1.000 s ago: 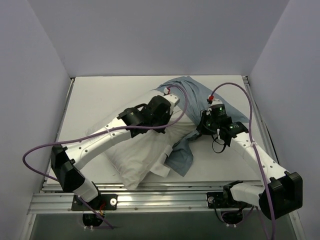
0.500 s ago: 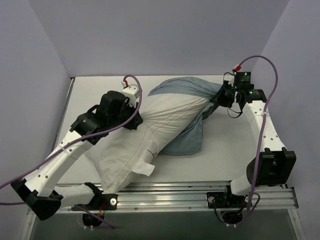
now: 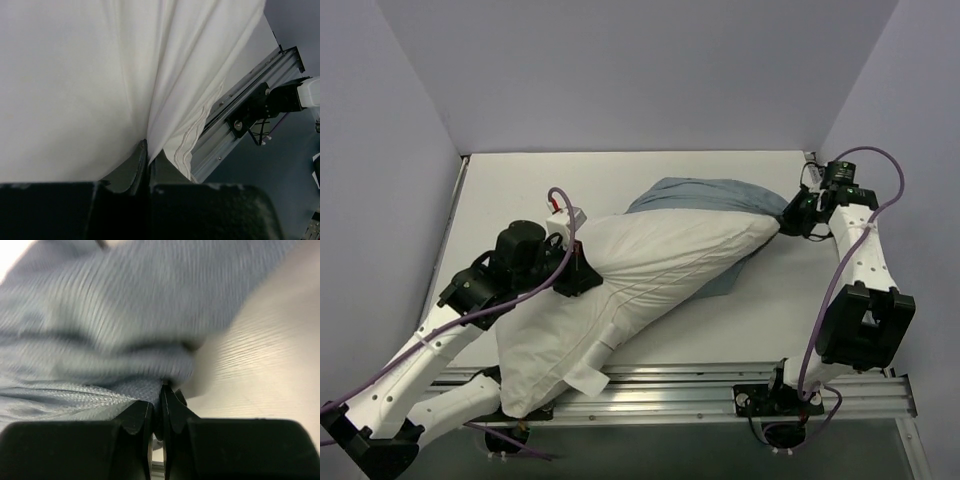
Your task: Remove the pillowcase from the pillow
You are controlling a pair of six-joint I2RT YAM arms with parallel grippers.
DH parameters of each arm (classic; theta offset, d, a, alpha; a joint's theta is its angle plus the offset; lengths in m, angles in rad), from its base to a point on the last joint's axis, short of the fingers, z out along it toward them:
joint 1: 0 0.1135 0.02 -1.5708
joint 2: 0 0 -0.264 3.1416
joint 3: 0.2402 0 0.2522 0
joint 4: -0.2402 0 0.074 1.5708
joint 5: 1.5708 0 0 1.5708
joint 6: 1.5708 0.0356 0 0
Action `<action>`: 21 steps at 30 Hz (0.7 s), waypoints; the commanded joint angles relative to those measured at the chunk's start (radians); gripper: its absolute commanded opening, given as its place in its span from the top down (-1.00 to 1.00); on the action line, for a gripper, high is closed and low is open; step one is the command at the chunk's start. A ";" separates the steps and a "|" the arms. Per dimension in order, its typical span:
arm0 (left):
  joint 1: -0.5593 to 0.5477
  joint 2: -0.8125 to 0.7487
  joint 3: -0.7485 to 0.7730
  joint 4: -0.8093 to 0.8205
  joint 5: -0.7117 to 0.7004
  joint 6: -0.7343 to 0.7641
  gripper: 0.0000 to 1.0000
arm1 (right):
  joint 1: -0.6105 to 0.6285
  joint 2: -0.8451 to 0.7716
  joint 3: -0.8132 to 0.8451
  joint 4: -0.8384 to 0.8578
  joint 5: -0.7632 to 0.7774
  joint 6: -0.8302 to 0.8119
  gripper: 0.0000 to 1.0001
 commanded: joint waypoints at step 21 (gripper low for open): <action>0.096 0.361 0.510 -0.179 -0.056 0.176 -0.88 | 0.141 -0.201 0.055 0.214 0.061 -0.208 -0.80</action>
